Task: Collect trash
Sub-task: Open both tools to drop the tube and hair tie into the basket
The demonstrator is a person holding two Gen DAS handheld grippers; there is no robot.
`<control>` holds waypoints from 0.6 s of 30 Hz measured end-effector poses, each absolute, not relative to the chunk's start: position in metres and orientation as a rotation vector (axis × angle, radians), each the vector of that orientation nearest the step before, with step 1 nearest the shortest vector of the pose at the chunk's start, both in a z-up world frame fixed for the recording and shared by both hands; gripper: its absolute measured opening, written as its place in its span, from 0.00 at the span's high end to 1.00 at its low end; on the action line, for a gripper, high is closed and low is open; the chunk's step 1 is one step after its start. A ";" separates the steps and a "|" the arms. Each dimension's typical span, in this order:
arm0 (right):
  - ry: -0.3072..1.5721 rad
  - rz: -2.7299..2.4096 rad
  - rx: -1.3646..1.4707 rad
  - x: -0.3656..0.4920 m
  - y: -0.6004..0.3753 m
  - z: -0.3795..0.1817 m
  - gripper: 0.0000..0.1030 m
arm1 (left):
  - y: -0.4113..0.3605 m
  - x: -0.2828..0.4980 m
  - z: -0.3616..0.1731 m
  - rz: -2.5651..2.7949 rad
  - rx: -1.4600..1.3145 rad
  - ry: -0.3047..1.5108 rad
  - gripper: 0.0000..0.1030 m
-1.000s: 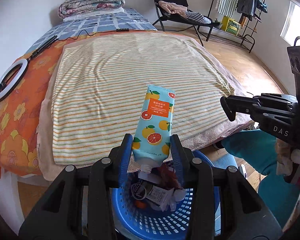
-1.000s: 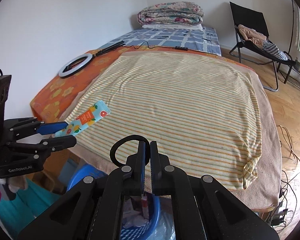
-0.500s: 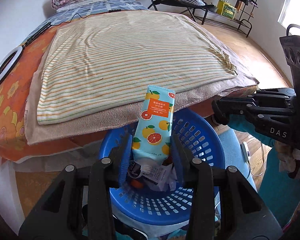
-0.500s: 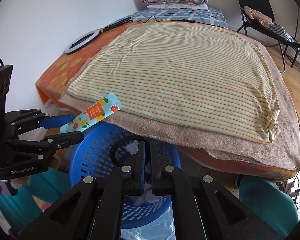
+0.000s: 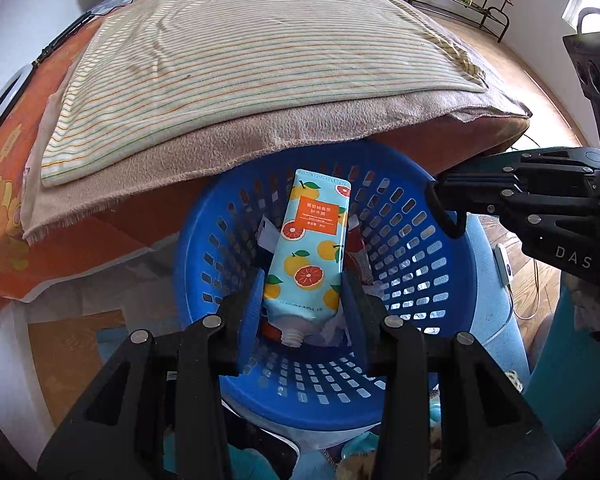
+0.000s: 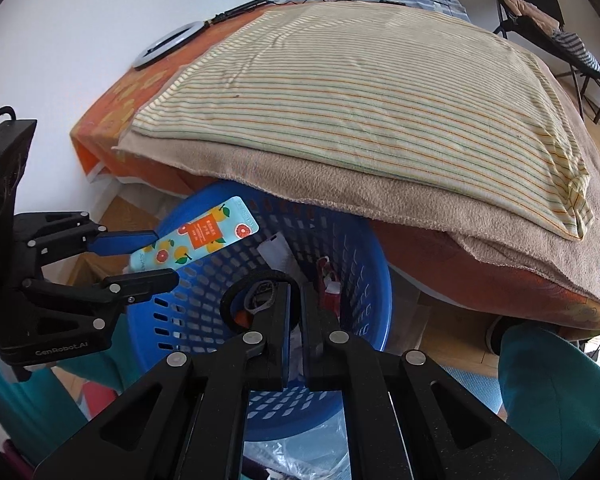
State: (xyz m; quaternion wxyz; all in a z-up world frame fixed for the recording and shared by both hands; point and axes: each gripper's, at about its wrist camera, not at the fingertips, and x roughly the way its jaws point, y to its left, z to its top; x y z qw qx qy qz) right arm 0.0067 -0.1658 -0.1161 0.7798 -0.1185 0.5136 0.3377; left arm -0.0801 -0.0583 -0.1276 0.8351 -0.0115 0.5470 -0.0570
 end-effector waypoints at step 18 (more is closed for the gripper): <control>1.154 0.740 -0.279 0.007 -0.157 -0.131 0.97 | -0.057 -0.070 -0.138 -0.088 -0.016 1.192 0.62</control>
